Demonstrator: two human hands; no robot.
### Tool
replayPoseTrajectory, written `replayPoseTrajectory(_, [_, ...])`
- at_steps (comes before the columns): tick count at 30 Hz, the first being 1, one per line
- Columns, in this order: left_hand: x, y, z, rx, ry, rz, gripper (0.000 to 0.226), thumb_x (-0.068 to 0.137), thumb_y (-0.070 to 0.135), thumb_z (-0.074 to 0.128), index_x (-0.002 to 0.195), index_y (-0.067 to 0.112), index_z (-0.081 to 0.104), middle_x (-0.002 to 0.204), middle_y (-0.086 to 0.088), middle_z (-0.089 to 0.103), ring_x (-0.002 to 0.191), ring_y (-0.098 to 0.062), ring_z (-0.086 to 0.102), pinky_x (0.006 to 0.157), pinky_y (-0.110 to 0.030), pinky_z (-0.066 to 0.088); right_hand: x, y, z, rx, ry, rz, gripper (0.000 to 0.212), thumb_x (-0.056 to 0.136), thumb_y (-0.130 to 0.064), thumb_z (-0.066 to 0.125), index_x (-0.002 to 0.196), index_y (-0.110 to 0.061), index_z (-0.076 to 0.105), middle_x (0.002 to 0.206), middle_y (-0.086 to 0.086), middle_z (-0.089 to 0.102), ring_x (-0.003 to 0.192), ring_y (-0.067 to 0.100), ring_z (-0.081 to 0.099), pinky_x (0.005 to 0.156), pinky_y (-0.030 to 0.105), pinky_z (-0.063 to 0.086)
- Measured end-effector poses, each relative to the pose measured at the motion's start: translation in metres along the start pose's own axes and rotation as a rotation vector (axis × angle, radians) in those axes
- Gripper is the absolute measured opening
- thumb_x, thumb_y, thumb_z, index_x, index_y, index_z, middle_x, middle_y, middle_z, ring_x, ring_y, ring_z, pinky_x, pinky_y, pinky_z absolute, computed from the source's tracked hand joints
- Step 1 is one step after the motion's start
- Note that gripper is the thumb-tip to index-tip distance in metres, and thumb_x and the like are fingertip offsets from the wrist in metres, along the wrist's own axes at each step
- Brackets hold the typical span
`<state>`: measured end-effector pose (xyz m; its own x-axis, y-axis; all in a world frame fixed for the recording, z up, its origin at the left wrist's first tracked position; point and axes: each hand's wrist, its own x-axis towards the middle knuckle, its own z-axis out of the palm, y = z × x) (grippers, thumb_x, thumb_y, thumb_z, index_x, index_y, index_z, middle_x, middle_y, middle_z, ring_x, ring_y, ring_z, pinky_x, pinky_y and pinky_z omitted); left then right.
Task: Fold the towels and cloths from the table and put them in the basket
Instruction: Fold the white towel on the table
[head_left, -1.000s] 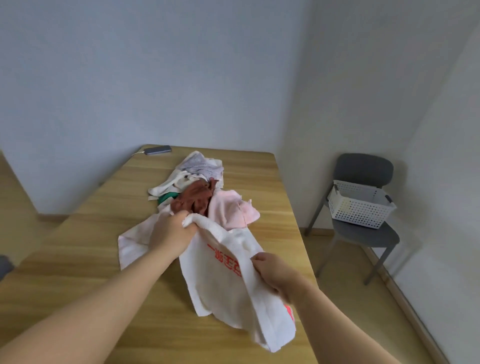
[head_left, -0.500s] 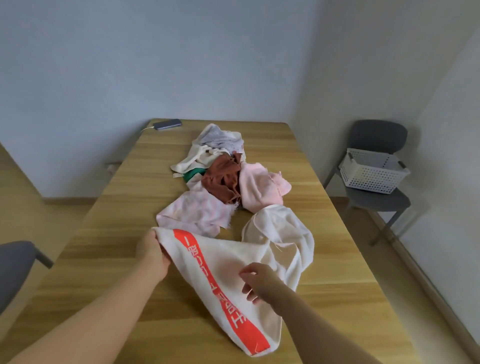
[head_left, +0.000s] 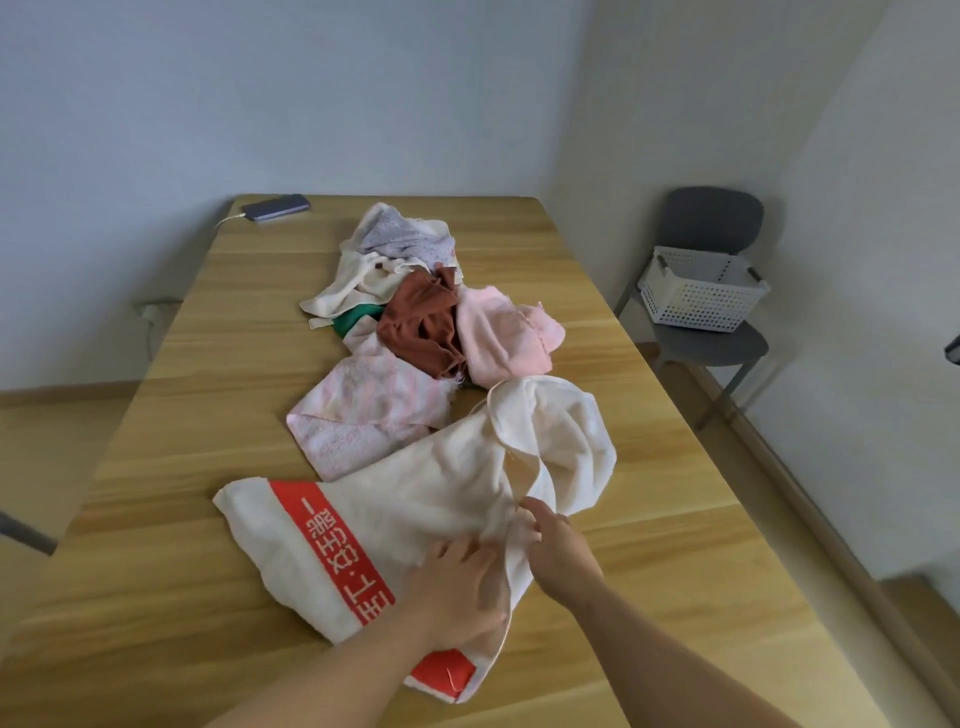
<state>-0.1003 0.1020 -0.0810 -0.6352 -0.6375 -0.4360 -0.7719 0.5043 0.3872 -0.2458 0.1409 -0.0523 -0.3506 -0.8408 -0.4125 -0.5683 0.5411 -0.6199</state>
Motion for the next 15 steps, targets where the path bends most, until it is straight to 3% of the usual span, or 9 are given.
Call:
replayPoseTrajectory(3, [-0.007,-0.014,0.003,0.141,0.08,0.069,0.058,0.079,0.035,0.056,0.133,0.033,0.034,0.146,0.009,0.017,0.135,-0.021,0.018,0.101,-0.043,0.037,0.008,-0.002,-0.004,-0.068,0.035,-0.045,0.055,0.094,-0.012,0.03,0.144,-0.036,0.029,0.135,0.002,0.042,0.12,0.024,0.047,0.094,0.038,0.045])
replayPoseTrajectory(6, [-0.011,-0.032,-0.008,0.15,0.01,0.028,0.045,0.08,0.028,0.052,0.124,0.033,0.043,0.142,0.013,0.022,0.136,-0.015,0.018,0.101,-0.043,0.034,0.017,-0.009,-0.011,-0.292,0.086,-0.137,0.07,0.087,0.0,0.031,0.143,-0.042,0.025,0.142,-0.002,0.032,0.125,0.023,0.038,0.092,0.036,0.045])
replayPoseTrajectory(8, [-0.014,-0.037,-0.022,0.194,-0.031,-0.049,0.031,0.086,0.029,0.043,0.116,0.03,0.052,0.136,0.013,0.031,0.132,-0.015,0.025,0.1,-0.044,0.031,0.022,-0.016,-0.015,-0.47,0.084,-0.182,0.074,0.086,0.002,0.036,0.143,-0.043,0.021,0.15,-0.003,0.019,0.13,0.025,0.03,0.098,0.036,0.04])
replayPoseTrajectory(11, [-0.011,-0.038,-0.043,0.268,-0.042,-0.266,0.031,0.09,0.029,0.036,0.105,0.018,0.06,0.123,0.003,0.049,0.117,-0.021,0.044,0.099,-0.039,0.033,0.032,-0.021,-0.02,-0.744,0.007,-0.219,0.075,0.09,-0.004,0.044,0.145,-0.046,0.015,0.157,-0.001,-0.002,0.139,0.031,0.018,0.109,0.039,0.027])
replayPoseTrajectory(13, [-0.008,-0.037,-0.043,0.307,0.065,-0.303,0.028,0.092,0.032,0.035,0.096,0.02,0.06,0.111,0.0,0.06,0.107,-0.022,0.053,0.096,-0.036,0.038,0.035,-0.019,-0.019,-0.89,-0.01,-0.273,0.072,0.091,-0.01,0.046,0.145,-0.047,0.015,0.156,0.0,0.0,0.137,0.03,0.018,0.109,0.04,0.024])
replayPoseTrajectory(15, [-0.004,-0.035,-0.035,0.305,0.319,-0.192,0.017,0.087,0.03,0.048,0.079,0.021,0.06,0.084,0.004,0.064,0.085,-0.018,0.061,0.074,-0.032,0.047,0.036,-0.014,-0.017,-0.877,-0.017,-0.272,0.064,0.091,-0.013,0.044,0.143,-0.042,0.022,0.152,-0.001,0.015,0.132,0.027,0.027,0.106,0.04,0.025])
